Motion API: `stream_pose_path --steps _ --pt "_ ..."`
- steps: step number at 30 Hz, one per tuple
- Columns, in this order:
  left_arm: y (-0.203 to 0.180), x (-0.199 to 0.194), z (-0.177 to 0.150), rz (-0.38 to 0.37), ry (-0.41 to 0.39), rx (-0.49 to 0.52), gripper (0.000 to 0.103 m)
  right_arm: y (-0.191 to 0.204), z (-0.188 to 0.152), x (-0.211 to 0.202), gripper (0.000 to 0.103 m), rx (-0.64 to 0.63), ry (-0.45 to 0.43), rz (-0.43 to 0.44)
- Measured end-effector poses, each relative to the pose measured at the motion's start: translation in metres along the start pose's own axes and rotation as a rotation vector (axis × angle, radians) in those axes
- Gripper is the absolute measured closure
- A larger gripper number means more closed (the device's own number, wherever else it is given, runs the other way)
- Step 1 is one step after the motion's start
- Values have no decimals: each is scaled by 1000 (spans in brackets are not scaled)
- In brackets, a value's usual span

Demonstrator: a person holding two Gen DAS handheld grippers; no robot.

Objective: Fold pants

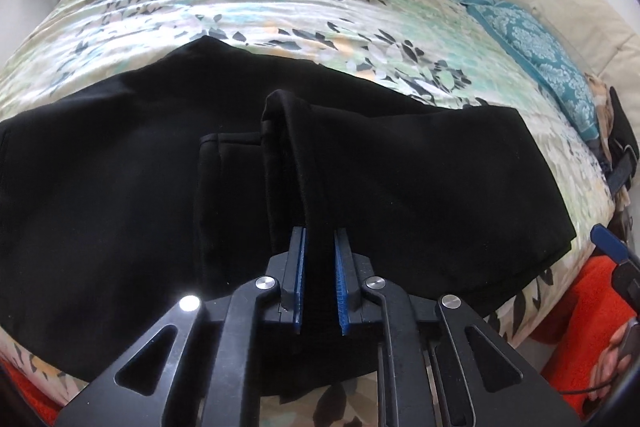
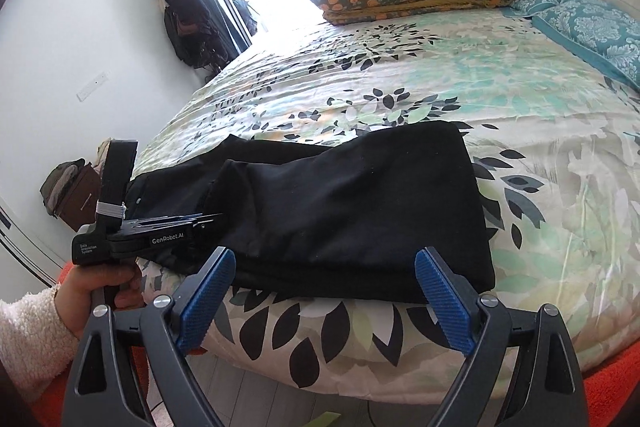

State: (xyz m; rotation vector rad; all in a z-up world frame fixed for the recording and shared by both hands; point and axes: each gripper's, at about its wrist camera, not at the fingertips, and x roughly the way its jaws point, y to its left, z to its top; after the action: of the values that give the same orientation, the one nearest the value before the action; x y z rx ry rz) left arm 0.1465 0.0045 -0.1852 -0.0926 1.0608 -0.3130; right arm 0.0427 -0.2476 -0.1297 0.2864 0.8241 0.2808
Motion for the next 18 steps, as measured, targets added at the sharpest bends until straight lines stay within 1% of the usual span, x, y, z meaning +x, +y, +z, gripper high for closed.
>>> stream_pose_path --steps 2,5,7,9,11,13,14,15,16,17,18 --pt "1 -14 -1 -17 -34 -19 95 -3 3 -2 12 11 -20 -20" --pt "4 -45 -2 -38 -86 -21 96 -12 8 -9 12 32 -67 -80" --pt "13 -61 -6 -26 -104 -21 96 -23 9 -10 12 66 -79 -125" --pt "25 -62 -11 -4 -89 -38 95 -35 9 -6 12 101 -63 -166" --pt "34 -52 -13 13 -56 -62 95 -44 8 0 12 120 -48 -200" --pt "35 -38 -14 29 -13 -60 95 -47 9 12 12 104 -15 -217" --pt "32 -33 -16 49 -1 -47 95 -46 9 23 12 79 20 -227" --pt "28 -29 -17 65 7 -35 93 -46 7 37 12 50 73 -245" --pt "26 -28 -17 83 11 -30 90 -45 2 52 12 25 129 -264" --pt "26 -29 -17 98 8 -35 87 -46 -3 64 12 11 170 -266" --pt "28 -32 -16 108 -1 -50 80 -48 -6 71 12 14 183 -257"
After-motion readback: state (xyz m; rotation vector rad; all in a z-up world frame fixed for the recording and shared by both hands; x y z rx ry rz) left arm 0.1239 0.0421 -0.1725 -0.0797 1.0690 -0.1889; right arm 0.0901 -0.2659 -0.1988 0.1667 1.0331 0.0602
